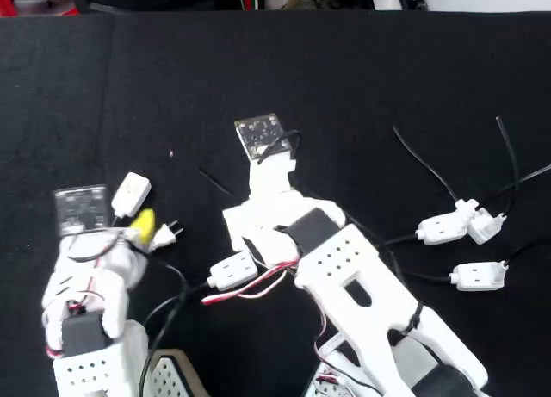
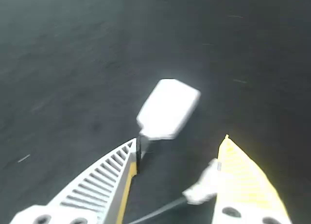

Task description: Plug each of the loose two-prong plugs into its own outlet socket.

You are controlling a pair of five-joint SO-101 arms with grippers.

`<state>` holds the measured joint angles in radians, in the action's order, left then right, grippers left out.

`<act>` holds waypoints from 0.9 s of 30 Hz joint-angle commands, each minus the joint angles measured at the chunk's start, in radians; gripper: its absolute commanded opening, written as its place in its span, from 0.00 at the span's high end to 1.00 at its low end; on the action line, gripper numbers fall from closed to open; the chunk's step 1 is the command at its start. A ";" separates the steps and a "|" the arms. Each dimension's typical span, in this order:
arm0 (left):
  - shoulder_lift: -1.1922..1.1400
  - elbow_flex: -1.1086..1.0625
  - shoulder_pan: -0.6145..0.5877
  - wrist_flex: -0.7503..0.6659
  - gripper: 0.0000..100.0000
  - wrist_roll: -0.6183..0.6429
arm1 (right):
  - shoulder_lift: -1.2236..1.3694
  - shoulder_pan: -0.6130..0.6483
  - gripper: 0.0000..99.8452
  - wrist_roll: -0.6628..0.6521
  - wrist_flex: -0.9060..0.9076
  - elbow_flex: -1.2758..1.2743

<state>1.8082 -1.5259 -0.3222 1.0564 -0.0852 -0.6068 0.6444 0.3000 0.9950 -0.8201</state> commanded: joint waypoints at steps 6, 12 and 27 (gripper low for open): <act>0.009 -0.033 -0.314 0.008 0.73 -0.014 | -0.013 0.000 0.99 -0.071 -0.009 -0.064; 0.009 -0.087 -0.329 0.006 0.73 -0.092 | -0.008 0.005 0.99 -0.069 -0.017 -0.154; 0.009 -0.096 -0.329 0.006 0.73 -0.123 | -0.013 0.061 0.99 0.009 -0.104 -0.182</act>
<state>1.8113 -1.6287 -0.6429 1.0625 -0.1941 -0.6084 0.6966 0.3015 0.8569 -1.0748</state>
